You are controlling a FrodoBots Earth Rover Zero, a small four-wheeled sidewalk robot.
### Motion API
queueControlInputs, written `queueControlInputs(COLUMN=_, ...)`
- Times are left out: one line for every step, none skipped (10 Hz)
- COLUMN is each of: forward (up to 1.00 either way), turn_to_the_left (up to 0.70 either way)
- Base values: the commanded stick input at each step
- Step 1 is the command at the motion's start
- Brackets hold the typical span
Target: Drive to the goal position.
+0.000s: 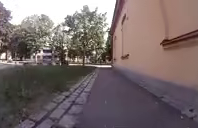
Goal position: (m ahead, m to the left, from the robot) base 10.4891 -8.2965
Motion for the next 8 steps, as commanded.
queueControlInputs(forward=0.44, turn_to_the_left=0.05)
queueControlInputs(forward=0.44, turn_to_the_left=0.05)
queueControlInputs(forward=0.44, turn_to_the_left=0.02)
queueControlInputs(forward=0.44, turn_to_the_left=-0.11)
queueControlInputs(forward=0.44, turn_to_the_left=-0.27)
queueControlInputs(forward=0.44, turn_to_the_left=-0.27)
queueControlInputs(forward=0.44, turn_to_the_left=-0.27)
queueControlInputs(forward=0.44, turn_to_the_left=-0.27)
